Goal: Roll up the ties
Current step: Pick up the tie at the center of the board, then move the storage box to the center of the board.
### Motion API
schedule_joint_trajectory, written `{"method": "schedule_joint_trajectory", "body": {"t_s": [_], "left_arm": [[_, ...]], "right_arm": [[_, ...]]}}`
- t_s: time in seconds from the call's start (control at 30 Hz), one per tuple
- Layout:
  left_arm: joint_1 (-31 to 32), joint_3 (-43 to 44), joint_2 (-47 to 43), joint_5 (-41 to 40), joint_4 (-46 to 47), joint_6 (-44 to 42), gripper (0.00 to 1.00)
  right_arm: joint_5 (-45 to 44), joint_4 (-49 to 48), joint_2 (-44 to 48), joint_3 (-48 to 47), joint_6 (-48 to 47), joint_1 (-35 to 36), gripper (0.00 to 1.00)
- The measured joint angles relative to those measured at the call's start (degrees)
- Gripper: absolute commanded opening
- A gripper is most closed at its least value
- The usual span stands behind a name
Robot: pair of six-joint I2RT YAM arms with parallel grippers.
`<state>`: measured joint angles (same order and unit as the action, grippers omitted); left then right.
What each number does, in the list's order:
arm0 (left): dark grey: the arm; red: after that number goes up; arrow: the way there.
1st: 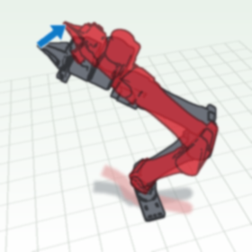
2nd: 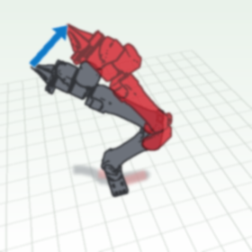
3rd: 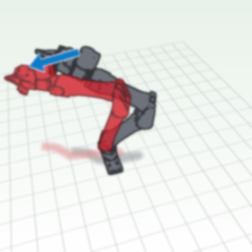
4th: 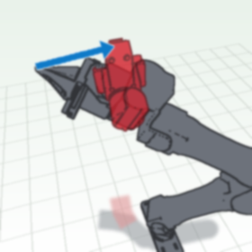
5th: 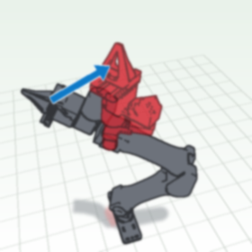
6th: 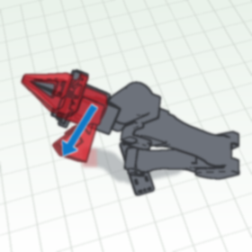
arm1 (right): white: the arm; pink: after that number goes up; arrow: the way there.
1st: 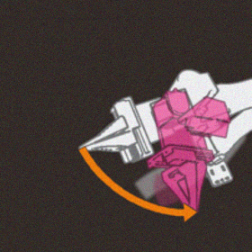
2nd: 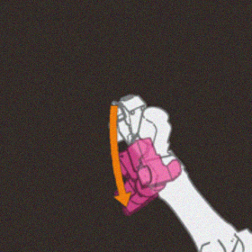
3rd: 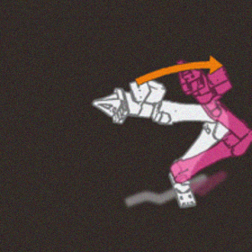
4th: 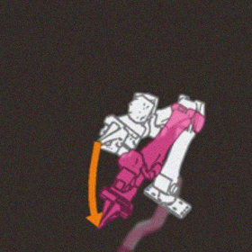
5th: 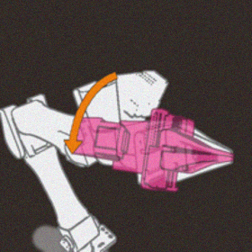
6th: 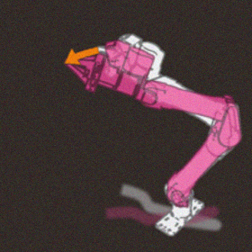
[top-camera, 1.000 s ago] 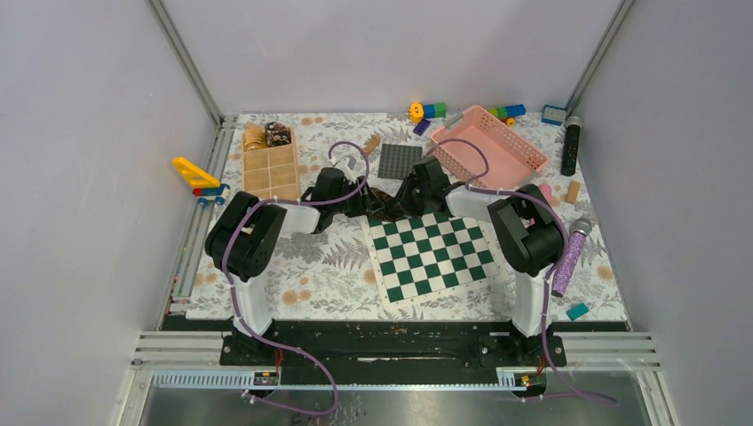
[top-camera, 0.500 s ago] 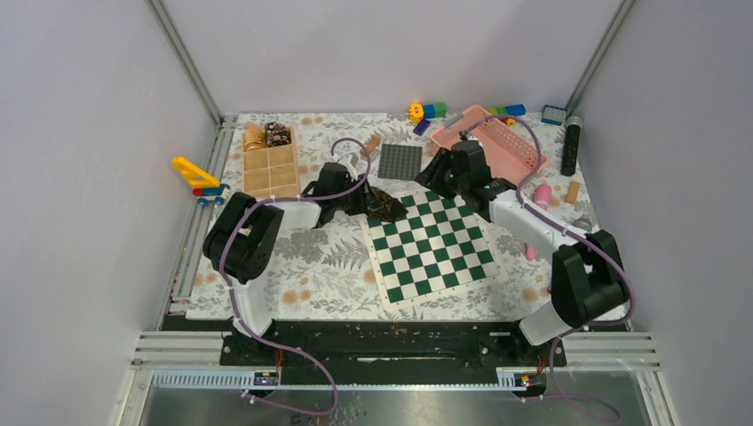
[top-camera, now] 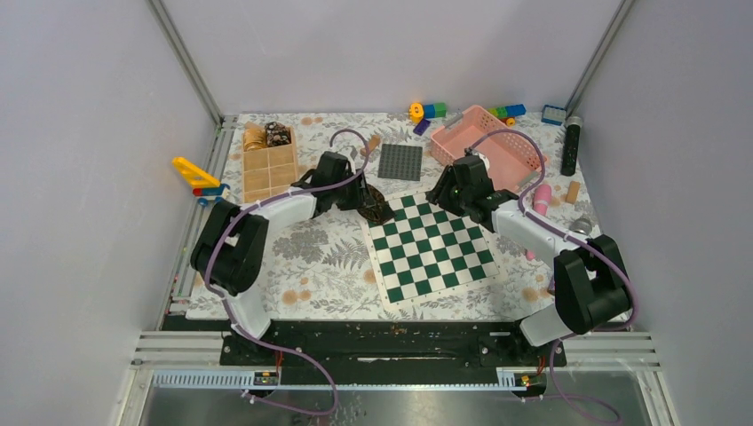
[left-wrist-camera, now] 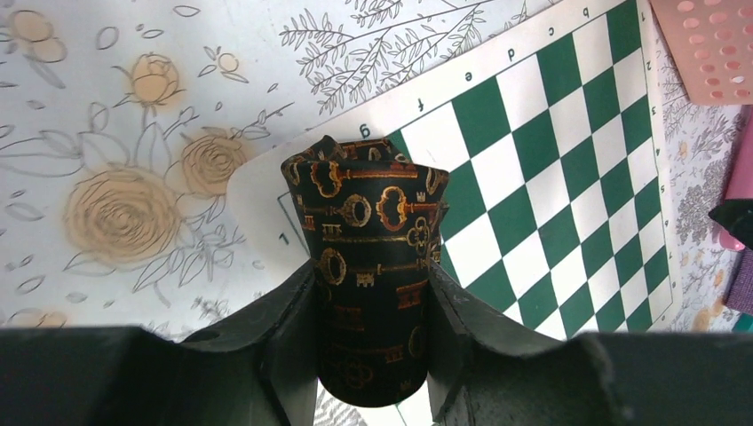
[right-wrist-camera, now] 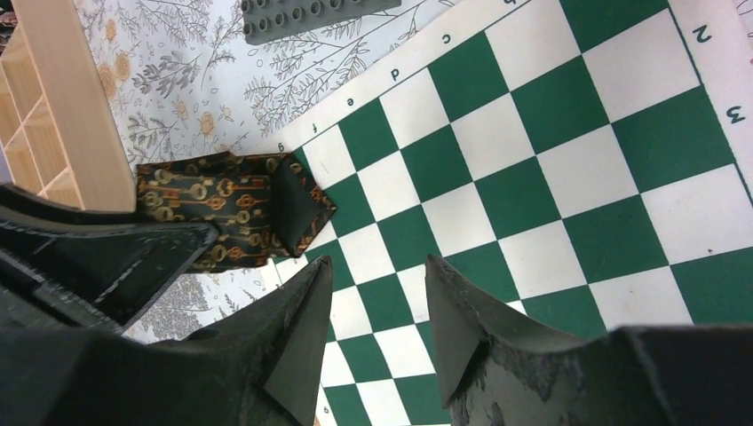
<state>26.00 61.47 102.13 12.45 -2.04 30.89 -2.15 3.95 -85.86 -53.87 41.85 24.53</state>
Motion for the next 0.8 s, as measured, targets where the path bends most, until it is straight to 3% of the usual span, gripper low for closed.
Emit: {"method": "schedule_joint_trajectory", "body": {"t_s": [0.4, 0.6, 0.8], "left_arm": [[-0.96, 6.36, -15.15, -9.70, -17.46, -4.68, 0.34], [-4.50, 12.22, -24.37, -14.49, -26.21, -6.12, 0.35], [-5.68, 17.97, -34.27, -19.93, -33.09, -7.37, 0.36]], "right_arm": [[4.31, -0.46, -5.49, -4.50, -0.63, 0.48, 0.46], [7.54, -0.31, -15.89, -16.09, -0.46, 5.77, 0.47], [11.91, 0.20, -30.01, -34.99, 0.46, 13.84, 0.53]]}}
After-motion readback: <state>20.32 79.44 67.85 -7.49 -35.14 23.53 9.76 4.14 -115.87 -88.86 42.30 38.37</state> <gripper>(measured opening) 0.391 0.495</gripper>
